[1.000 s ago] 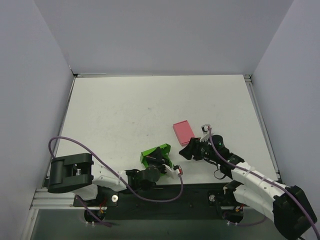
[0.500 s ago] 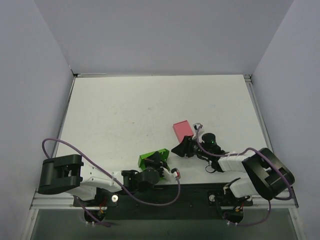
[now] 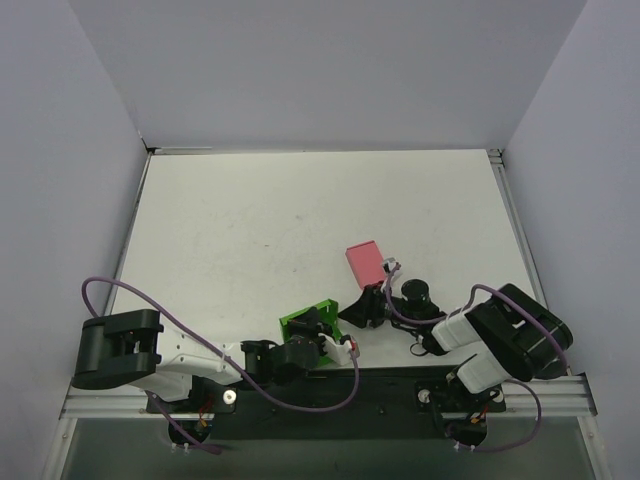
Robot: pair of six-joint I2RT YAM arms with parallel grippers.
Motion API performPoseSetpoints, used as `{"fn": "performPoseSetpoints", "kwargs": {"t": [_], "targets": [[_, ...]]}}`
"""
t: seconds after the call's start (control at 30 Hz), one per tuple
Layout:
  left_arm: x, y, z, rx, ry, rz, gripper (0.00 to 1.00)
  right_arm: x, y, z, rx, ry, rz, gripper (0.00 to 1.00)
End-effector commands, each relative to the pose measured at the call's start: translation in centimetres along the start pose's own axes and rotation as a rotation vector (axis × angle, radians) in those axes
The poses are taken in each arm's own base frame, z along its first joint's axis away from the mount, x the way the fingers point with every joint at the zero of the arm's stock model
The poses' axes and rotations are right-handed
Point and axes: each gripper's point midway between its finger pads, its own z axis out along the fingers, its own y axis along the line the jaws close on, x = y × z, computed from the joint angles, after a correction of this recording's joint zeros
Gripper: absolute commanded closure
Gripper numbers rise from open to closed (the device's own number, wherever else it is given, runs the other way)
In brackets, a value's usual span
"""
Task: Fold the paper box
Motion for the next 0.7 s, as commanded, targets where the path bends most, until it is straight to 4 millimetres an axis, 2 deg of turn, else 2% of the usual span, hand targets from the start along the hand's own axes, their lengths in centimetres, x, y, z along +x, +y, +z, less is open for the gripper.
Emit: {"fn": "performPoseSetpoints", "kwargs": {"t": [0.0,0.23,0.4,0.67], "targets": [[-1.0,-0.9,0.0,0.054,-0.034,-0.045,1.0,-1.3,2.1,-0.1,-0.082,-0.061,-0.122,0.53],[-1.1,-1.7,-0.1,0.099,-0.04,-0.044,1.0,-1.4,3.0,0.5,-0.121,-0.053,-0.155,0.52],[-1.2,-2.2,-0.1,0.126,-0.045,-0.048,1.0,-1.0,2.9,1.1,-0.119,-0.036,-0.168,0.52],[-1.3,-2.6,-0.2,0.148,-0.052,-0.051,1.0,-1.6,2.6,2.2,-0.116,-0.054,-0.19,0.52]]}}
